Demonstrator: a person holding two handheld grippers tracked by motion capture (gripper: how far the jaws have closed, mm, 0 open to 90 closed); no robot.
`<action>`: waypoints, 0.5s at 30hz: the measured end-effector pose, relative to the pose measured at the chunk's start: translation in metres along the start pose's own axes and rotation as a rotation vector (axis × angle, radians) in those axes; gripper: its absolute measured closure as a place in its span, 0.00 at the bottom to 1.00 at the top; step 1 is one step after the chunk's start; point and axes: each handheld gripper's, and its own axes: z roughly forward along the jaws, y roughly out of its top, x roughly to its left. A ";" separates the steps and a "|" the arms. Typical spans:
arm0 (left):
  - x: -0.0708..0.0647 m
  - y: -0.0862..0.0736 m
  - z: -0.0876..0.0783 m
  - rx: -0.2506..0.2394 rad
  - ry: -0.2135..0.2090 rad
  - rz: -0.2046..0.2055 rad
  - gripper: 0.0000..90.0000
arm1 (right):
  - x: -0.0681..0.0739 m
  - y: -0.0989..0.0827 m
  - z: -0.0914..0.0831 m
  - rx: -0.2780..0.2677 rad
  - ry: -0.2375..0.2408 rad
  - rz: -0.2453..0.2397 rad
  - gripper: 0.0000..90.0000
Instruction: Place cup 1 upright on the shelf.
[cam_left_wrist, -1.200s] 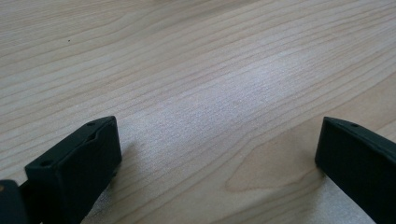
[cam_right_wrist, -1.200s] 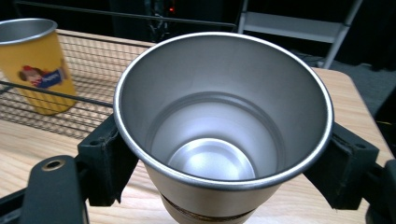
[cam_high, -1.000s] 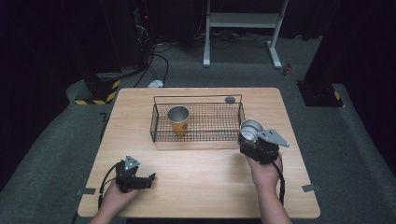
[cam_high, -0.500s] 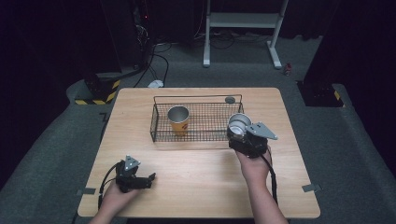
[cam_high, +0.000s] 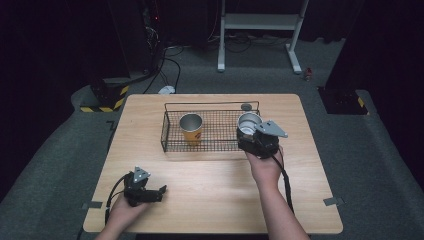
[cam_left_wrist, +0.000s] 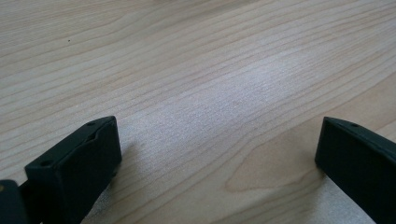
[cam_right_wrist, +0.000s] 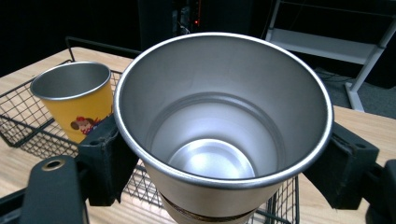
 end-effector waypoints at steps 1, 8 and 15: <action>0.000 0.000 0.000 0.000 0.000 0.001 0.01 | 0.000 0.001 0.002 0.003 0.001 0.003 0.21; 0.000 0.000 0.000 0.000 0.000 0.001 0.01 | 0.000 0.011 0.015 0.003 -0.011 0.005 0.21; 0.000 0.000 0.000 0.000 0.000 0.001 0.01 | -0.002 0.021 0.028 0.009 -0.029 0.007 0.21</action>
